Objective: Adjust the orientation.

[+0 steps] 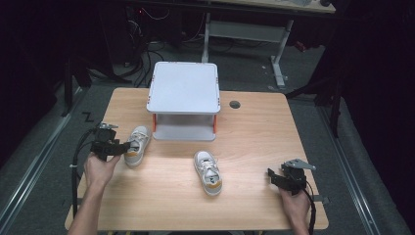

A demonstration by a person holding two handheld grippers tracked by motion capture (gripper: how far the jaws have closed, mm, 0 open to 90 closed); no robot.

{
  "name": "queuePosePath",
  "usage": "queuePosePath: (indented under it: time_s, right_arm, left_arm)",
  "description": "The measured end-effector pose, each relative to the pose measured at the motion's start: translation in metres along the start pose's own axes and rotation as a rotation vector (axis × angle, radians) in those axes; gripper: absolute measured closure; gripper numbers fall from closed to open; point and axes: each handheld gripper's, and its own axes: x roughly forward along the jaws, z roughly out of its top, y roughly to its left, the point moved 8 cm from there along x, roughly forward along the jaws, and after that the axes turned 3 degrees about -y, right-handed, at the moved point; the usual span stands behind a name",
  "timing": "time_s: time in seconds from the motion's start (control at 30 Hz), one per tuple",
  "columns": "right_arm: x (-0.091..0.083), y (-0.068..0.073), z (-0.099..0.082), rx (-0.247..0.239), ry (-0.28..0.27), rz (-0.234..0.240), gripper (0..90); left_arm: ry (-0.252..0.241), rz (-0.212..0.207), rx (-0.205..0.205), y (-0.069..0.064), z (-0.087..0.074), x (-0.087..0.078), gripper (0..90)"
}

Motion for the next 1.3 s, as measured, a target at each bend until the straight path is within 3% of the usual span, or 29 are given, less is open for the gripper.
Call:
queuePosePath:
  time_s: [0.17,0.27,0.33,0.4,0.6,0.93,1.13,1.3]
  right_arm:
    - [0.0,0.0,0.0,0.0,0.0,0.0,38.6]
    - [0.0,0.0,0.0,0.0,0.0,0.0,38.6]
    - [0.0,0.0,0.0,-0.001,0.0,0.0,38.6]
    - [0.0,0.0,0.0,-0.001,0.0,0.0,38.6]
    - [0.0,0.0,0.0,0.0,0.0,0.0,38.6]
    - [0.0,0.0,0.0,0.0,0.0,0.0,38.5]
    - [0.0,0.0,0.0,0.0,0.0,0.0,38.5]
    - [0.0,0.0,0.0,-0.001,0.0,0.001,38.2]
  left_arm:
    - [0.043,0.009,0.023,0.0,0.0,0.008,59.8]
    - [0.053,-0.01,0.032,-0.002,0.001,0.011,63.3]
    - [0.079,0.008,0.05,-0.002,-0.003,0.016,66.7]
    - [0.084,0.003,0.043,-0.001,-0.003,0.02,70.3]
    - [0.075,0.034,0.067,0.002,-0.003,0.016,80.6]
    - [0.061,0.063,0.053,-0.001,-0.001,0.008,84.9]
    - [0.019,0.061,0.047,-0.013,-0.002,-0.011,85.2]
    - [0.006,0.031,0.066,-0.037,-0.006,-0.028,85.2]
